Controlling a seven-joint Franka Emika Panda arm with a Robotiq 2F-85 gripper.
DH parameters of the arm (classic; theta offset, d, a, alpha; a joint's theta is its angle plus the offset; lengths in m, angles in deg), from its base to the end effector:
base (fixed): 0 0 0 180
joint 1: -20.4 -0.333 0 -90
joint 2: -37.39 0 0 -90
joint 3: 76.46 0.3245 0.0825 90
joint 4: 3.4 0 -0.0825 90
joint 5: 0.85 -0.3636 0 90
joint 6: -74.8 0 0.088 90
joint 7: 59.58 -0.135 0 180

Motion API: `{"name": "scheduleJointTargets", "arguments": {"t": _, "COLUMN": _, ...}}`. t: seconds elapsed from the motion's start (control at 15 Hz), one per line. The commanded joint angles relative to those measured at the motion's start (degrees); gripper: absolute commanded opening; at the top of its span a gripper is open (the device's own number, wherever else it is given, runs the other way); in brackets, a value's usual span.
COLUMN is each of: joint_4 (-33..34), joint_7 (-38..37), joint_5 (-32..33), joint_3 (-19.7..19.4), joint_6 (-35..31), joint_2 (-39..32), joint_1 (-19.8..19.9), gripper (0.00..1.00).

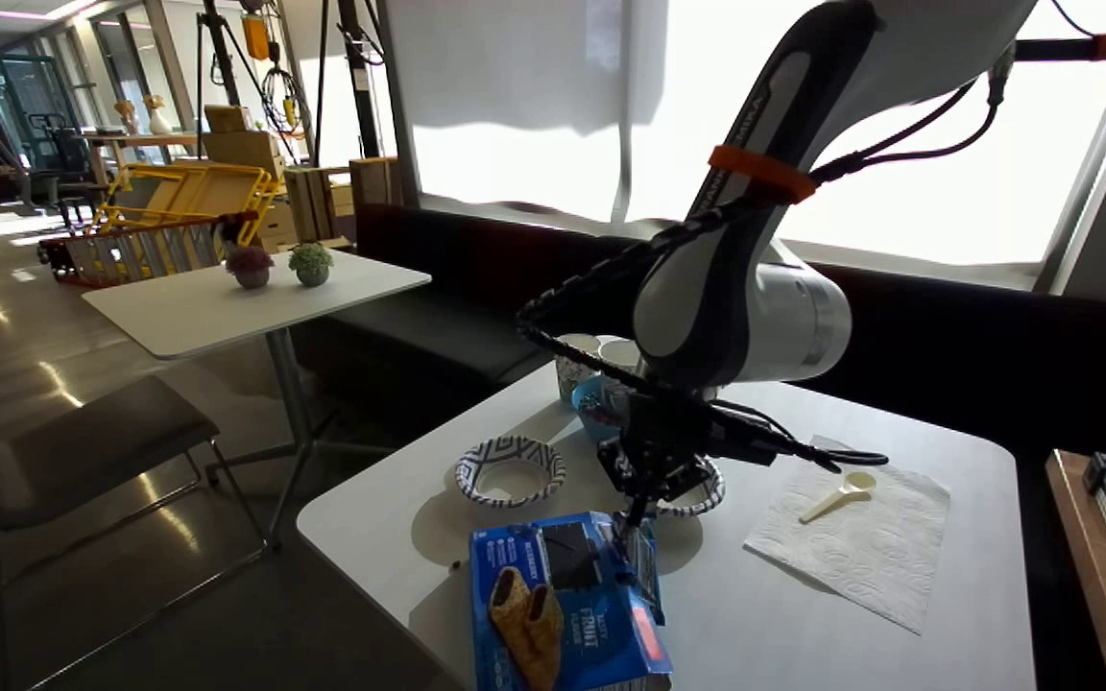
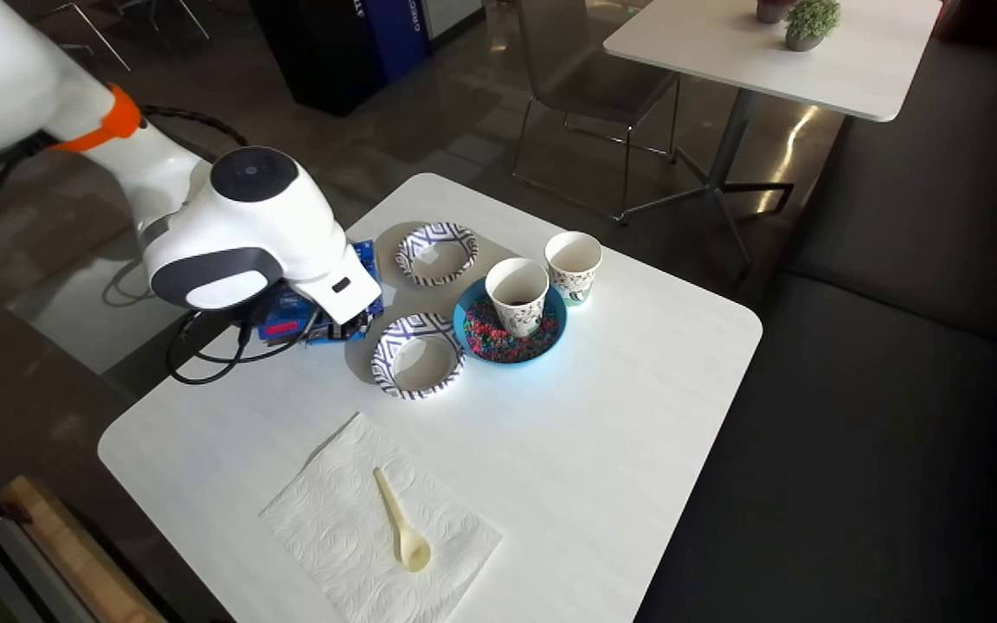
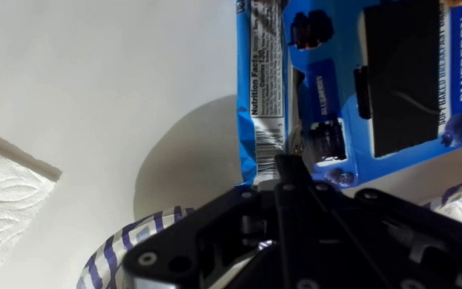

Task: Put the chocolate bar inside the bowl

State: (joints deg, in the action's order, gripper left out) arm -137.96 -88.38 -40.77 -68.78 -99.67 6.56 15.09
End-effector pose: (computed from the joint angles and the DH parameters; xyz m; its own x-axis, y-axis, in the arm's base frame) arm 0.4969 0.0712 0.1137 0.5530 -0.8315 -0.0532 -0.8190 -0.5308 -0.2178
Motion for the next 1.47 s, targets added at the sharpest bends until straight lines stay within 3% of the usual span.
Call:
{"name": "scheduleJointTargets", "arguments": {"t": 0.0, "joint_4": -5.82, "joint_7": 0.26, "joint_5": 0.65, "joint_3": -0.77, "joint_6": -8.26, "joint_2": 3.71, "joint_1": -4.1, "gripper": 0.0}}
{"name": "scheduleJointTargets", "arguments": {"t": 0.27, "joint_4": -9.81, "joint_7": 1.11, "joint_5": 0.73, "joint_3": -4.1, "joint_6": -22.52, "joint_2": 4.29, "joint_1": -10.92, "gripper": 0.0}}
{"name": "scheduleJointTargets", "arguments": {"t": 0.67, "joint_4": -12.83, "joint_7": 8.84, "joint_5": -2.21, "joint_3": -3.66, "joint_6": -45.66, "joint_2": 1.43, "joint_1": -16.86, "gripper": 0.0}}
{"name": "scheduleJointTargets", "arguments": {"t": 0.8, "joint_4": -12.44, "joint_7": 7.85, "joint_5": -0.83, "joint_3": -1.65, "joint_6": -43.79, "joint_2": 1.98, "joint_1": -13.79, "gripper": 0.0}}
{"name": "scheduleJointTargets", "arguments": {"t": 1.27, "joint_4": -11.88, "joint_7": 7.47, "joint_5": 1.18, "joint_3": -0.82, "joint_6": -45.24, "joint_2": 2.18, "joint_1": -12.28, "gripper": 0.0}}
{"name": "scheduleJointTargets", "arguments": {"t": 1.4, "joint_4": -10.16, "joint_7": 12.11, "joint_5": 2.49, "joint_3": -2.81, "joint_6": -49.02, "joint_2": 1.29, "joint_1": -13.52, "gripper": 0.0}}
